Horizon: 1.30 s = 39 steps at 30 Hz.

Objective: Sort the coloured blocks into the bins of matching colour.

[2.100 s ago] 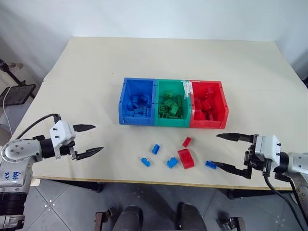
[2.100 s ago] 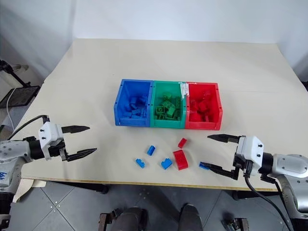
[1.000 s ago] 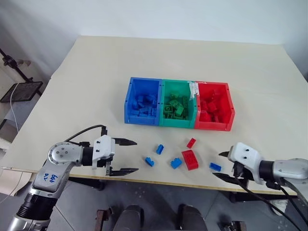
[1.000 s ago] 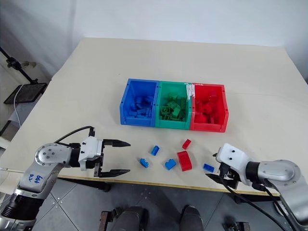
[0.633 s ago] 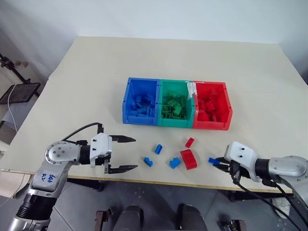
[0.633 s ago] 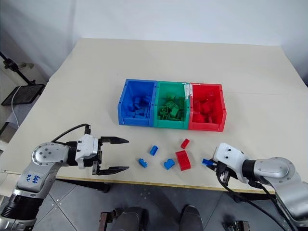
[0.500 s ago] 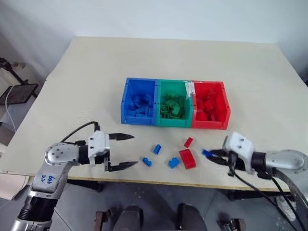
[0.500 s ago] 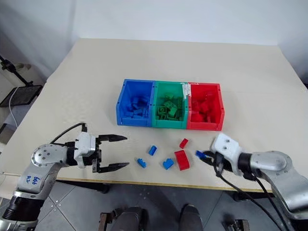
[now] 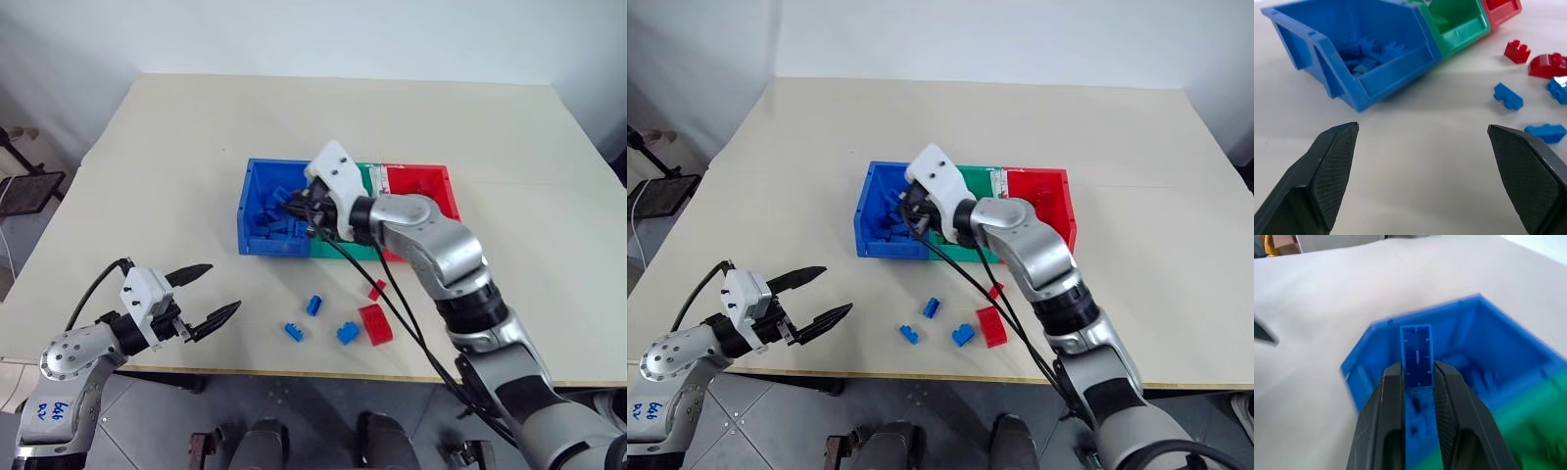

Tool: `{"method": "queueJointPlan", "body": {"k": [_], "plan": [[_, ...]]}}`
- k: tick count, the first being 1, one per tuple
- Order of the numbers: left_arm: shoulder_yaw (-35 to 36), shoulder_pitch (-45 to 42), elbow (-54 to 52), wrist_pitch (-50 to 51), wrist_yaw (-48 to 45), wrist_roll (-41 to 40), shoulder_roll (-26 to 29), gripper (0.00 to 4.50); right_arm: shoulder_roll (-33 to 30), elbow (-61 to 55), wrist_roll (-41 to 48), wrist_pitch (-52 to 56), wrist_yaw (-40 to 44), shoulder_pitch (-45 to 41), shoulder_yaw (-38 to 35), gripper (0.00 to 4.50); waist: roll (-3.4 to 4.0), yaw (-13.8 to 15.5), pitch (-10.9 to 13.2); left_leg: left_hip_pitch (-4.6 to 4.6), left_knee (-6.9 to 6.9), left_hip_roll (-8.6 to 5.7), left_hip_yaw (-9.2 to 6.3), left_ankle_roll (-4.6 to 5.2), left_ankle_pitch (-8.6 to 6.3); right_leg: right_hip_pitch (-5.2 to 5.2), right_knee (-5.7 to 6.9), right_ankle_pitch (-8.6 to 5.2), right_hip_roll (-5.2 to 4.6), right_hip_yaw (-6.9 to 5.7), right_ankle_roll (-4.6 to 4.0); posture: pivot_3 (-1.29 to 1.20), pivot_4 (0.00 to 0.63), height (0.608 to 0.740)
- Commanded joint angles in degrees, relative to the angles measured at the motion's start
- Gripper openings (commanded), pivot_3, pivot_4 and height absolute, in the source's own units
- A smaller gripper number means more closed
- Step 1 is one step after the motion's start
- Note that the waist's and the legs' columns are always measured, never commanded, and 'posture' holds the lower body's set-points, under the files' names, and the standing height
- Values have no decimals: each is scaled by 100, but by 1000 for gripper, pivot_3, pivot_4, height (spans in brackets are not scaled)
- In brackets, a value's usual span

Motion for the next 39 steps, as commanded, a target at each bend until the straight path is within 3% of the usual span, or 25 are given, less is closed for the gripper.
{"method": "queueJointPlan", "body": {"k": [1,6,11,17,21,23,26,30,35,39], "plan": [[-5,-48,-233,11,82,-64,-15,4500,264,662,-301,-348,-54,-368,13,1164,0,-46,0,2,0,0,1,0,0,0,1,0,0,0,0,0,150,740],[-120,-168,-247,13,60,-16,36,4500,400,829,-423,-392,3,-520,-130,2818,1,-127,1,4,-12,4,11,-1,0,-14,6,-1,2,-1,-1,0,150,740],[-228,-574,-56,264,-176,-244,169,4500,-279,-103,-351,-595,562,151,-236,4470,1,-97,1,3,-17,5,23,-2,1,-21,8,-1,1,-1,-1,0,150,740],[-533,-1139,342,361,-521,-269,189,4500,-1041,-1569,89,-350,917,1231,-743,4470,1,-86,1,0,-16,4,31,0,0,-19,1,-1,0,-2,-1,0,150,740],[-1150,-1396,756,-143,-1217,306,523,4500,-1721,-2443,284,-809,1278,2321,-1297,4470,1,-77,1,3,-22,7,43,0,0,-21,-2,-1,1,-1,-1,0,150,740],[-1408,-1579,1004,-523,-1449,497,495,4500,-2283,-2639,-52,-1508,1436,3215,-1642,4470,1,-49,1,3,-26,7,55,3,-2,-21,-15,-1,0,0,-1,0,150,740],[-1819,-1876,1299,-879,-1739,681,345,4500,-2661,-2846,296,-2259,1927,4863,-2885,4470,0,132,1,3,-25,7,61,8,-5,-15,-25,0,-1,-1,-1,0,150,740],[-2058,-2101,1366,-1004,-1934,670,180,4500,-2832,-2870,479,-2726,2219,6175,-3926,4470,-1,167,1,4,-6,8,87,17,-9,-10,-28,0,-5,2,0,0,150,740],[-2199,-2305,1254,-837,-2084,565,84,4500,-2994,-2758,620,-2884,2506,6944,-4469,4470,-1,139,1,26,5,17,95,19,-10,13,-28,1,-2,5,-3,0,150,740],[-2146,-2321,1273,-835,-2151,566,131,4500,-3192,-3187,980,-1934,2367,6824,-4041,4470,0,138,1,26,5,18,92,20,-11,13,-28,1,-2,5,-3,0,150,740]]}}
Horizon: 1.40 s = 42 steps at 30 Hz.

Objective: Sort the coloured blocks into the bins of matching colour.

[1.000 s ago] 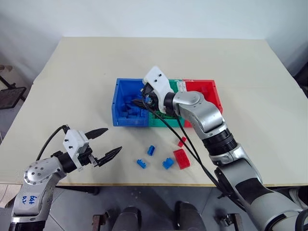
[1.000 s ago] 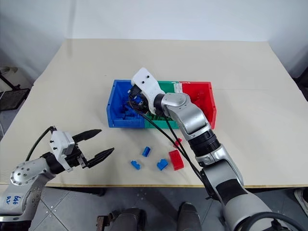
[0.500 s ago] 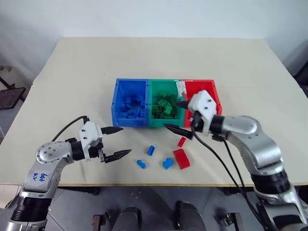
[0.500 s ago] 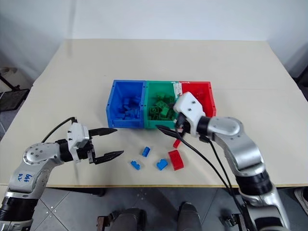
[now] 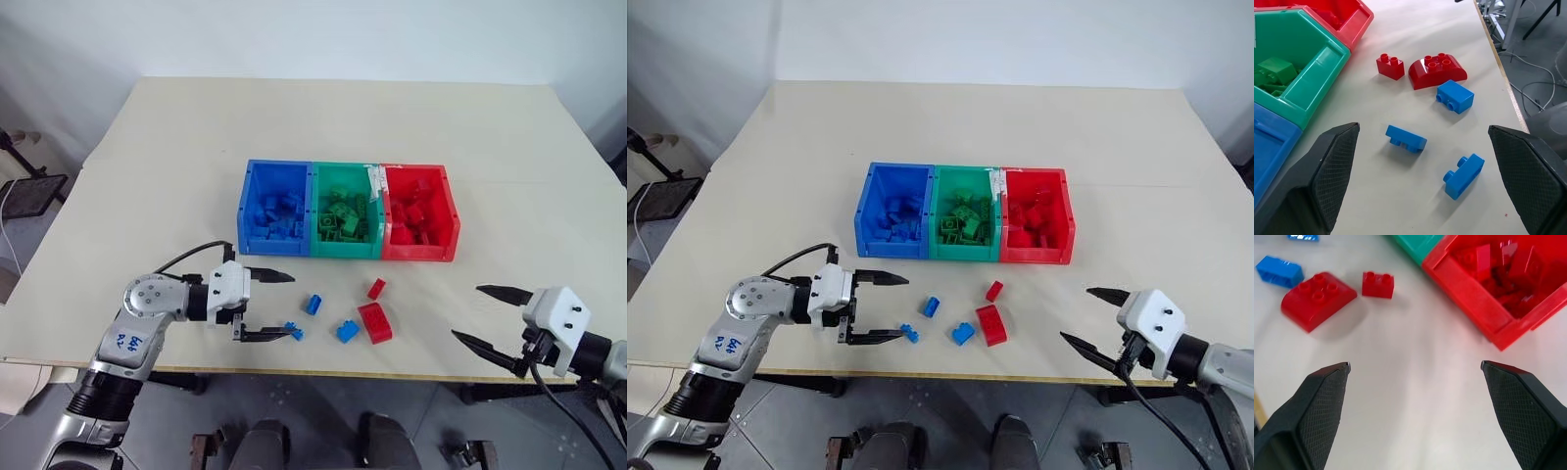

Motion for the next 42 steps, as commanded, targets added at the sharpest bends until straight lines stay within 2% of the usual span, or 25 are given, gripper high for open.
{"method": "queueJointPlan", "body": {"k": [1,5,9,19,22,29,34,36,39,42], "plan": [[81,-35,-115,-12,-77,-109,51,4500,-249,-647,422,1038,-266,-224,355,4470,0,-1,0,0,1,0,-1,0,0,0,0,0,0,0,0,0,150,740],[232,115,-220,56,-94,-151,207,4500,-538,-1467,1249,3292,-1008,-721,996,4470,0,26,0,-4,4,3,-11,0,0,0,0,0,0,-5,-1,0,150,740],[387,337,-421,231,-1,-215,328,4500,-182,-1810,1513,4397,-1955,-1376,1538,4470,0,70,0,-10,5,1,-14,1,-4,-1,-8,0,0,-7,-1,0,150,740],[581,628,-783,454,105,-283,450,4500,322,-1725,932,4955,-3022,-2200,3202,4470,0,50,0,-12,7,0,-17,4,-7,-3,-6,0,2,-7,-1,0,150,740],[569,580,-768,453,109,-281,437,4500,273,-1472,466,4777,-3283,-2293,3455,3838,-1,22,-1,-8,4,3,-17,4,-7,-3,-2,-1,4,-7,-3,0,150,740],[533,573,-779,448,105,-299,389,4500,244,-1368,346,4717,-3302,-2236,3195,1431,-2,25,-2,-8,5,2,-17,4,-7,-2,-1,-1,4,-7,-3,0,150,740],[662,368,-802,852,378,-641,124,4500,-191,-1575,548,4083,-2570,-1726,2731,1439,-4,114,-2,-11,8,-2,-17,10,-10,1,-4,0,2,-6,-2,0,150,740],[723,295,-817,959,494,-749,29,4500,-119,-1521,671,3747,-2385,-1636,2376,1439,-5,118,-2,-14,9,-5,-26,12,-11,4,-6,0,1,-7,0,0,150,740],[854,255,-814,1059,761,-801,-85,4500,408,-1265,1369,3581,-2325,-2018,1538,1439,-5,43,-1,-11,7,1,-20,12,-11,3,-8,0,4,-8,0,0,150,740],[972,240,-788,1020,1001,-775,-192,4500,609,-1013,1541,3567,-2441,-2373,1180,1439,-2,-2,-1,-5,6,4,-15,11,-11,2,-3,0,5,-6,-1,0,150,740]]}}
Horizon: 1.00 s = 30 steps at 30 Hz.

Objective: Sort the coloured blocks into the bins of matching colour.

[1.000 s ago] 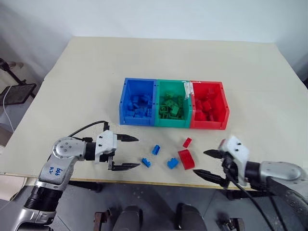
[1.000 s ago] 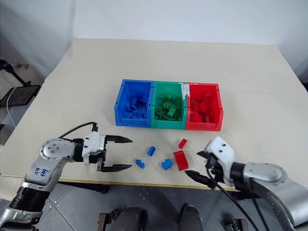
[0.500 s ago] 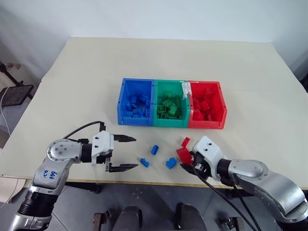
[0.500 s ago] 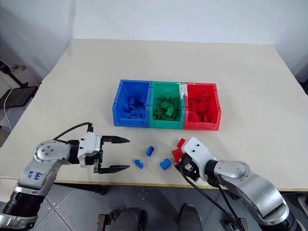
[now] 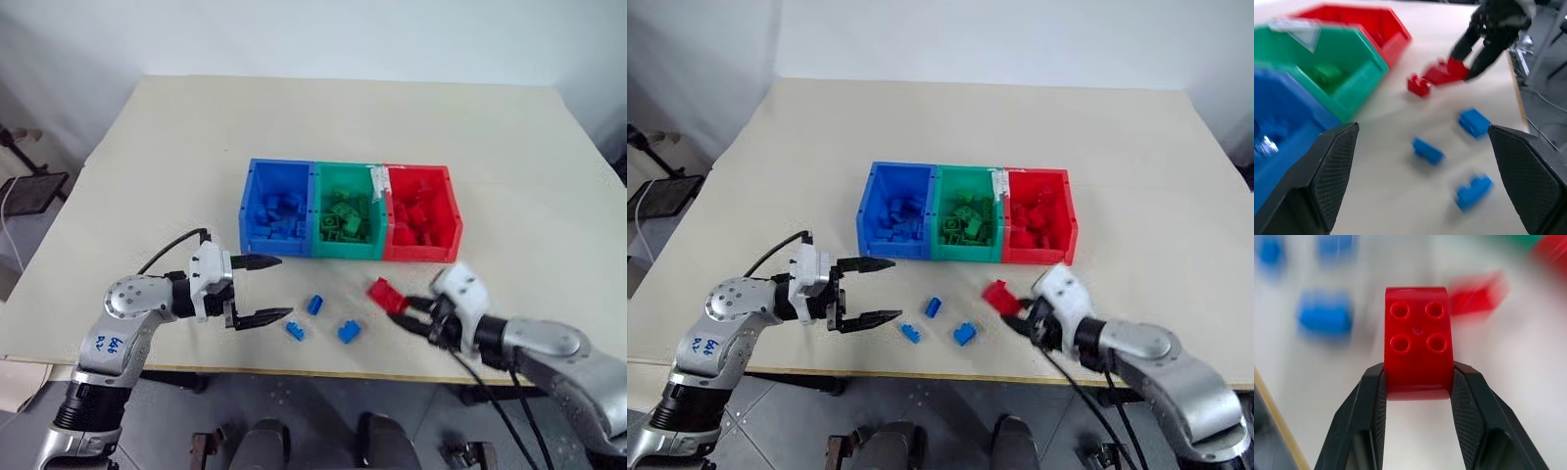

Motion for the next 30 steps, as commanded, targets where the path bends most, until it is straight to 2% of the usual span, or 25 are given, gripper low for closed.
{"method": "queueJointPlan", "body": {"k": [1,3,6,11,16,20,23,25,30], "plan": [[267,-12,-91,-78,313,-63,-89,4500,156,218,291,-123,-139,-394,-515,1439,0,-1,0,0,0,0,-2,0,0,0,1,0,0,0,0,0,150,740],[466,-102,9,-153,789,-5,-292,4500,186,886,-165,-428,-463,-1072,-479,1439,0,1,0,-2,0,-2,-3,-1,0,0,-1,0,-1,-1,0,0,150,740],[537,-117,-16,-90,974,-42,-378,4500,116,1721,-797,-739,-750,-1704,-198,1439,0,-23,0,-5,4,-4,0,-1,0,-2,-3,0,-2,1,0,0,150,740],[481,-19,-167,-44,991,-35,-355,4500,216,2686,-1186,-1154,-577,-2280,126,1439,0,-36,0,-9,-5,-5,-3,-4,-2,-8,-3,0,-2,-4,1,0,150,740],[475,46,-273,9,1003,-45,-327,4500,146,2985,-1293,-1559,-209,-2353,193,3103,0,-67,1,-12,-5,-3,-2,-5,-2,-11,-4,1,-2,-5,2,0,150,740],[506,77,-260,2,982,-28,-283,4500,3,2760,-1220,-2176,285,-1983,-54,4481,0,-52,1,-12,-2,-3,-1,-5,-2,-11,-3,1,-2,-5,2,0,150,740],[730,286,-151,-151,830,10,-51,4500,-222,2127,-614,-2787,1386,-900,-777,4481,1,-18,1,-13,-8,-2,-3,-5,-3,-10,-9,1,-2,-7,2,0,150,740],[845,407,-6,-344,707,47,83,4500,-343,2044,-381,-2997,1833,-309,-1208,4481,0,4,1,-13,-14,-2,-2,-7,-5,-10,-14,1,-2,-11,2,0,150,740],[819,501,571,-1066,315,260,249,4500,-916,2284,-727,-3944,2890,896,-1574,4481,1,33,1,0,-2,0,20,-2,-8,7,-25,1,-2,-9,3,0,150,740]]}}
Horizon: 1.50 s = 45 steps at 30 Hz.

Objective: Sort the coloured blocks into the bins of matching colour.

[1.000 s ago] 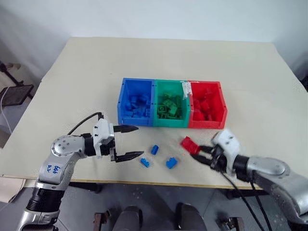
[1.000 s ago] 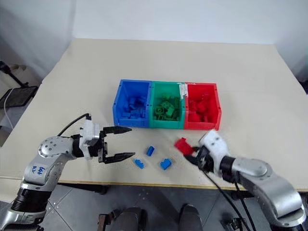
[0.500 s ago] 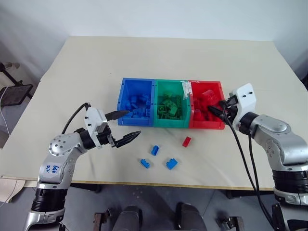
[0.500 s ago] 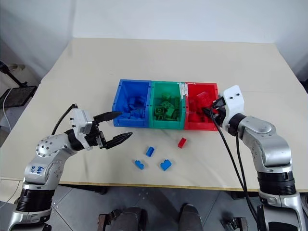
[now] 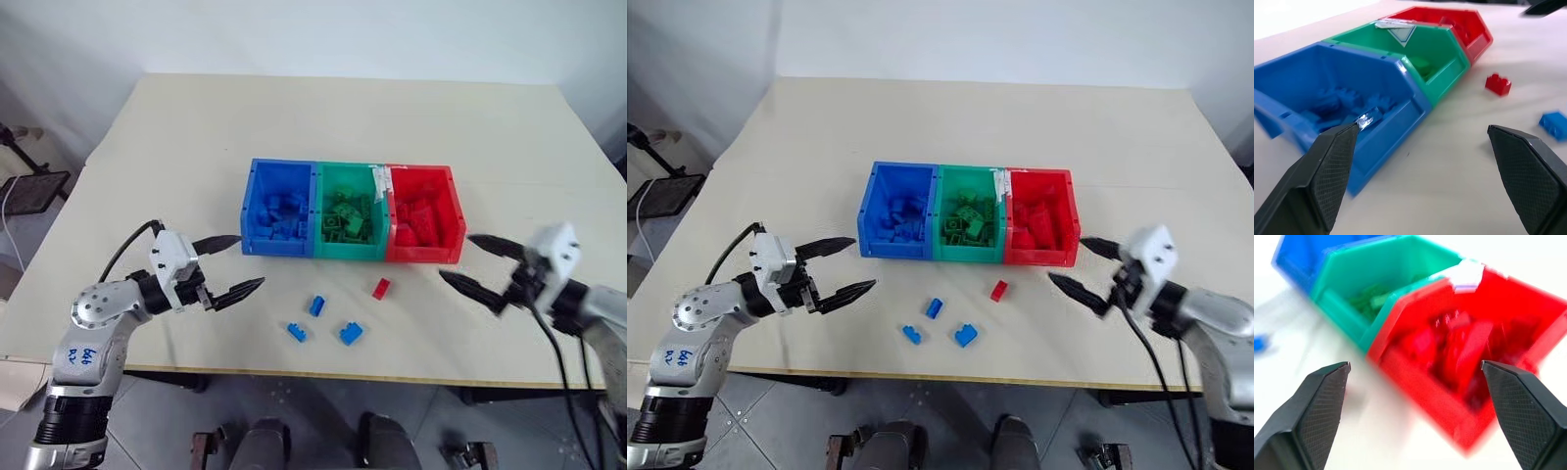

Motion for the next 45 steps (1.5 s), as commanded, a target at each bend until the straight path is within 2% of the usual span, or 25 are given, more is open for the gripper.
{"method": "queueJointPlan", "body": {"k": [1,6,9,12,16,22,27,30,37,40,43,45], "plan": [[-18,14,254,-512,-382,106,96,4500,-289,76,-154,-629,570,374,-305,4481,0,12,0,1,2,0,2,1,1,1,1,0,0,2,-1,0,150,740],[-193,-134,451,-542,-750,103,183,4500,-466,288,-398,-1125,922,650,-123,4481,1,5,1,4,2,3,6,2,1,0,2,0,0,6,-2,0,150,740],[-280,-204,485,-625,-863,166,170,4500,-413,-39,-154,-627,874,483,244,4481,1,4,1,3,3,4,5,1,0,-1,2,0,0,4,-2,0,150,740],[-349,-155,412,-733,-1034,138,156,4500,-137,-649,281,485,427,-148,1062,4481,1,-40,1,6,4,8,5,0,1,-1,4,0,1,4,-3,0,150,740],[-361,-93,225,-595,-1087,28,172,4500,219,-543,-213,1033,-173,-953,1976,4481,1,-77,1,4,4,10,-3,-4,-1,-2,9,1,3,0,-4,0,150,740],[-325,209,-198,-410,-945,-25,149,4500,795,67,-655,953,-451,-1681,2670,4481,1,-44,1,-5,5,6,-10,-5,-2,-7,7,1,1,-5,-3,0,150,740],[-264,349,-506,-259,-773,-125,96,4500,931,509,-1057,728,-479,-1920,2973,4481,1,-74,1,-6,5,7,-9,-5,-2,-8,8,1,2,-5,-3,0,150,740],[-236,410,-656,-188,-671,-168,79,4500,887,820,-1334,651,-575,-2085,3032,3895,1,-91,1,-3,5,8,-9,-5,-2,-8,11,1,2,-5,-3,0,150,740],[-323,338,-690,-173,-625,-184,40,4500,680,590,-1121,803,-328,-2140,2765,1504,2,-87,1,-4,4,7,-8,-5,-2,-9,11,1,2,-5,-3,0,150,740],[-322,249,-751,-51,-576,-347,-52,4500,744,79,-269,936,117,-2101,2379,1453,4,-89,2,-4,4,8,-8,-5,-2,-9,11,1,3,-5,-3,0,150,740],[-318,30,-823,145,-392,-477,-164,4500,909,-106,423,1390,-287,-2415,1689,1453,4,-88,2,-4,5,9,-10,-5,-2,-8,12,1,3,-6,-3,0,150,740],[-323,-104,-839,288,-249,-545,-257,4500,943,179,498,1518,-607,-2764,1393,1453,4,-85,2,-4,7,8,-9,-5,-2,-8,12,1,2,-4,-3,0,150,740]]}}
